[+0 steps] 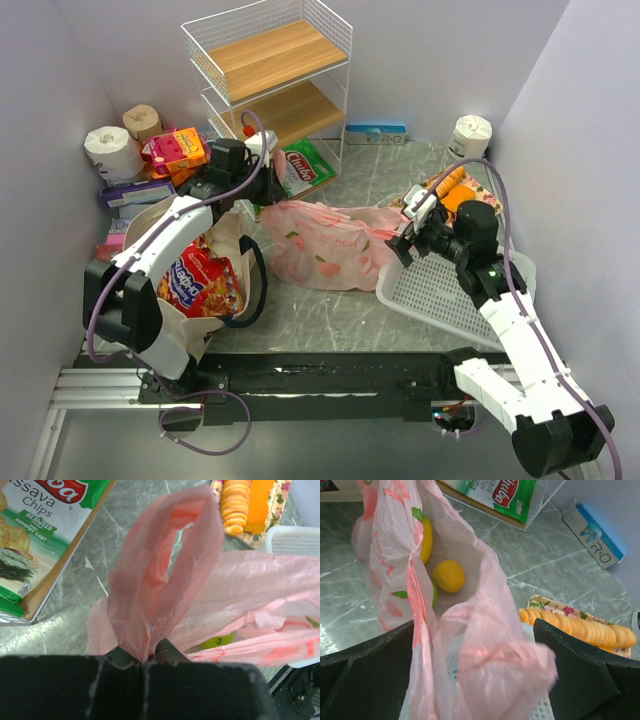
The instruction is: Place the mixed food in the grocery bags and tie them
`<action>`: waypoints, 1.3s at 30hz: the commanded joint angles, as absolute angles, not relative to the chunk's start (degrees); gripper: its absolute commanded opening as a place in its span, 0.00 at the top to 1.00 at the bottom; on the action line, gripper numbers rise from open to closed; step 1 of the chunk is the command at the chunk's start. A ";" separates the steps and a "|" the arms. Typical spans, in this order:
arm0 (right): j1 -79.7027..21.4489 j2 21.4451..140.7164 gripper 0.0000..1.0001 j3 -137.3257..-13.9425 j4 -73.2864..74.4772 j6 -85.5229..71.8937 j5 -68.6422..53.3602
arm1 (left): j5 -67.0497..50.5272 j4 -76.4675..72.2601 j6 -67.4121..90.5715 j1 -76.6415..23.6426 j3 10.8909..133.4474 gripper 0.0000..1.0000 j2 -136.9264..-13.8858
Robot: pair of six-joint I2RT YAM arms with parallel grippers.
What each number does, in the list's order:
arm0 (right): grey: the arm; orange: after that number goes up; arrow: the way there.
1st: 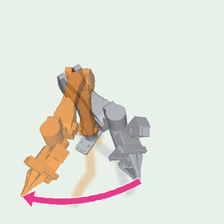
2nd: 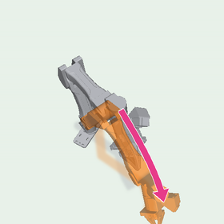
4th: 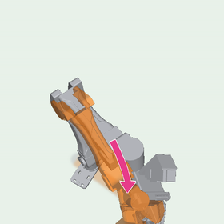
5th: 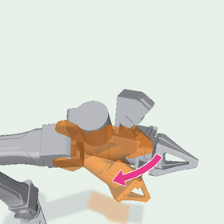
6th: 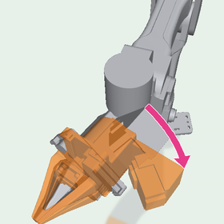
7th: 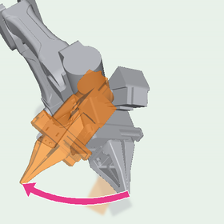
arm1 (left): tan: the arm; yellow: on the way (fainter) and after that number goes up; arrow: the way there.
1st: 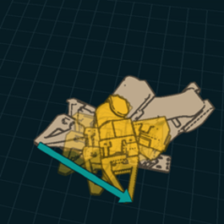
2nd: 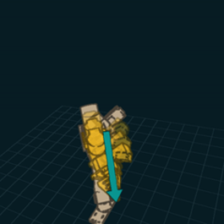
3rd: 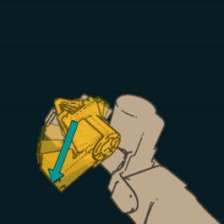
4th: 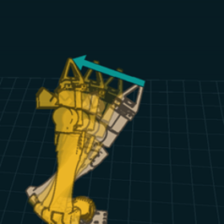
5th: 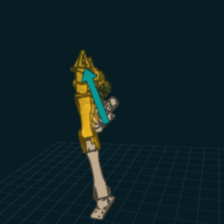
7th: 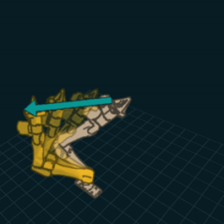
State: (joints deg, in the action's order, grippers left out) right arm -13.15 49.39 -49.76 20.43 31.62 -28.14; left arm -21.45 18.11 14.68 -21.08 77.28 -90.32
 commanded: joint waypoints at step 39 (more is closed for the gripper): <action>-18.44 51.76 1.00 -57.74 17.84 20.83 -39.20 | -23.72 20.66 13.01 -28.65 86.22 0.99 -93.34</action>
State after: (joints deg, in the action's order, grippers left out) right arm -15.46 49.71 -53.47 18.79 21.43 -39.46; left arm -19.59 22.26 19.00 -24.47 82.04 -94.19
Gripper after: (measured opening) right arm 0.011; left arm 0.030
